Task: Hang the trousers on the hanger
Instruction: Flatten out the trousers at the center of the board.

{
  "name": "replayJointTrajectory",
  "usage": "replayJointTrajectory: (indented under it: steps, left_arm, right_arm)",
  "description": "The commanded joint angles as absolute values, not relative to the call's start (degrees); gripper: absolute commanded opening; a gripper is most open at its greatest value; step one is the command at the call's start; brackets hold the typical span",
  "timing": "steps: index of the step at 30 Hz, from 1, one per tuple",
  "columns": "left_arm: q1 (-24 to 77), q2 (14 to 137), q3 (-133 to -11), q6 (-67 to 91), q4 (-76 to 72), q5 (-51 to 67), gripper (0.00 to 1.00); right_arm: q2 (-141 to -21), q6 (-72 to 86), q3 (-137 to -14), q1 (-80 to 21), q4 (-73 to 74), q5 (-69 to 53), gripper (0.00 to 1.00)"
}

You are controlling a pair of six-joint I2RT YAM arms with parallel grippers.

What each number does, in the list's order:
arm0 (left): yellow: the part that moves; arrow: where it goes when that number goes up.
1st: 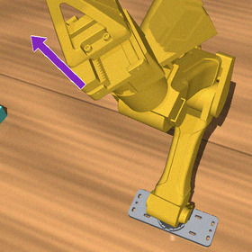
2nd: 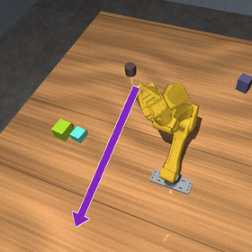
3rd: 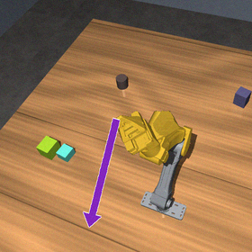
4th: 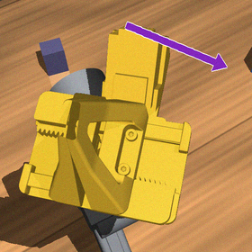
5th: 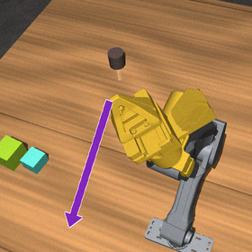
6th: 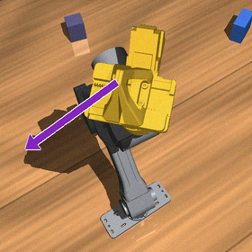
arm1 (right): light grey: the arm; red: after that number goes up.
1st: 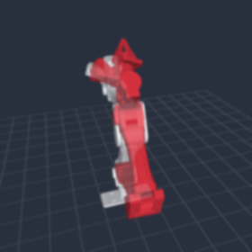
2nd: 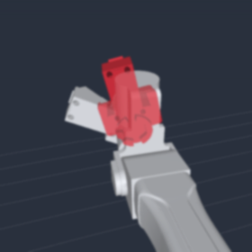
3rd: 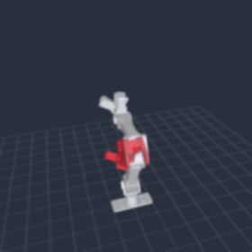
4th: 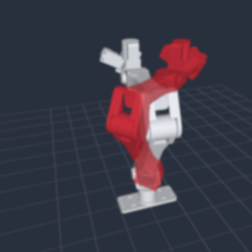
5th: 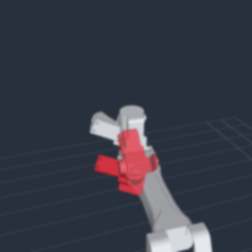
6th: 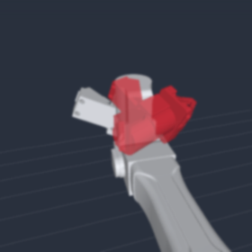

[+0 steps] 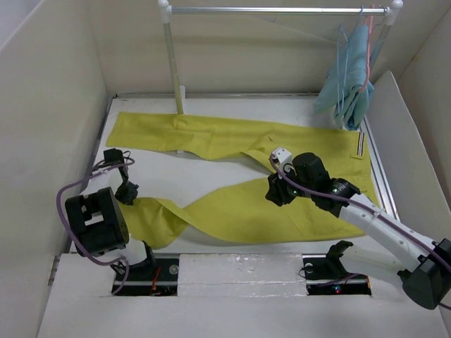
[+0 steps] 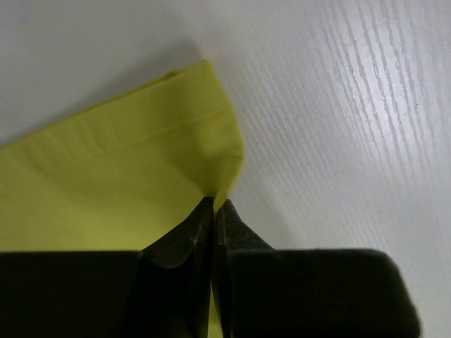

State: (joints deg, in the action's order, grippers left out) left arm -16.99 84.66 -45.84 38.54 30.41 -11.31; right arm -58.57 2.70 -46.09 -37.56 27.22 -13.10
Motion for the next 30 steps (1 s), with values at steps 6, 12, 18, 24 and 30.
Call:
replayJointTrajectory:
  steps: [6, 12, 18, 24, 30]
  left_arm:
    - [-17.05, 74.64, -60.27, 40.42, 34.89, -5.29, 0.00]
    - [-11.34, 68.23, -76.99, 44.99, 42.89, -11.24, 0.00]
    - [-11.34, 60.31, -68.75, 49.91, 46.23, -23.70, 0.00]
    - [-14.50, 53.36, -45.90, 62.12, 41.41, -31.73, 0.00]
    - [-14.50, 49.48, -38.58, 74.18, 39.37, -31.81, 0.00]
  right_arm:
    - [-56.95, 0.70, -45.36, -32.97, 27.51, -12.57, 0.44]
    - [-58.71, -2.02, -42.19, -30.23, 26.72, -14.06, 0.44]
    - [-59.50, -4.13, -40.43, -28.48, 27.51, -15.12, 0.44]
    - [-59.50, -6.68, -38.68, -26.64, 29.00, -15.47, 0.44]
    - [-57.66, -6.15, -38.93, -26.10, 31.02, -16.70, 0.50]
